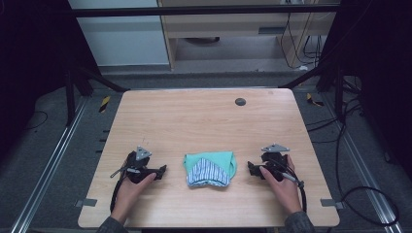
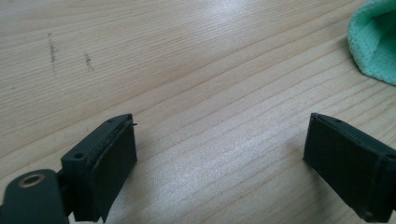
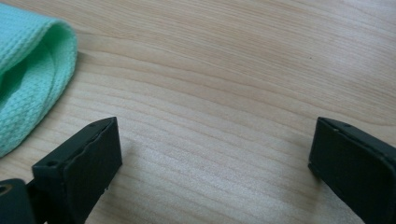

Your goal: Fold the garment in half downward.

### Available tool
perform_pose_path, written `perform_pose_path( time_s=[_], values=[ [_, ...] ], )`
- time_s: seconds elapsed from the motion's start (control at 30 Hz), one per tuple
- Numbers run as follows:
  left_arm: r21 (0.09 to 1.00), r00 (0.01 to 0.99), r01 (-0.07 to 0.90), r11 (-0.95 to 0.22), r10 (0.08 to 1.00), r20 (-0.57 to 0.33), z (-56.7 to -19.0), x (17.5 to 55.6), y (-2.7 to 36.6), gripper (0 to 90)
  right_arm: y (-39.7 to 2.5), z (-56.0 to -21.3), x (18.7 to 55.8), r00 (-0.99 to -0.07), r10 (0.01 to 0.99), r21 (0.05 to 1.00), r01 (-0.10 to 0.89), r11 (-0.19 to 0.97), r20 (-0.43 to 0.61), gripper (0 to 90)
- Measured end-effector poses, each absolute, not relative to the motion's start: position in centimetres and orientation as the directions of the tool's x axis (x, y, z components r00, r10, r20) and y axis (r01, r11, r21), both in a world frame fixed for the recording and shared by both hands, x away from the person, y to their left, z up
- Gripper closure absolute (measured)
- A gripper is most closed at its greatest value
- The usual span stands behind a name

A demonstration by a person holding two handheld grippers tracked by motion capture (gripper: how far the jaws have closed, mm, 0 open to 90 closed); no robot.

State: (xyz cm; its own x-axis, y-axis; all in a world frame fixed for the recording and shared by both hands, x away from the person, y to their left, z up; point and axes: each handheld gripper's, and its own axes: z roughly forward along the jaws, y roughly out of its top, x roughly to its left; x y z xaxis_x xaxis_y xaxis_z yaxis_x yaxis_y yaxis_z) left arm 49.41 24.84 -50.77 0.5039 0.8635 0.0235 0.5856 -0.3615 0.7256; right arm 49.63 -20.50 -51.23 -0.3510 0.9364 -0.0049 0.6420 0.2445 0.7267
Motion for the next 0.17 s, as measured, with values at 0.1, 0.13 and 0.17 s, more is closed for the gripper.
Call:
perform_pose_path(
  time_s=[0.1,0.13,0.17],
  values=[
    [0.725,0.506,0.586,-0.362,0.862,0.021,-50.79,49.52,24.86,7.1,-20.5,-51.24,49.69,-0.342,0.94,0.722,0.65,0.238,-0.002,0.3],
    [0.725,0.506,0.586,-0.362,0.862,0.02,-50.79,49.54,24.86,6.9,-20.49,-51.23,49.68,-0.341,0.94,0.721,0.652,0.236,0.001,0.2],
    [0.725,0.506,0.586,-0.362,0.862,0.021,-50.79,49.53,24.85,6.9,-20.49,-51.23,49.68,-0.341,0.94,0.721,0.652,0.236,0.0,0.2]
  ],
)
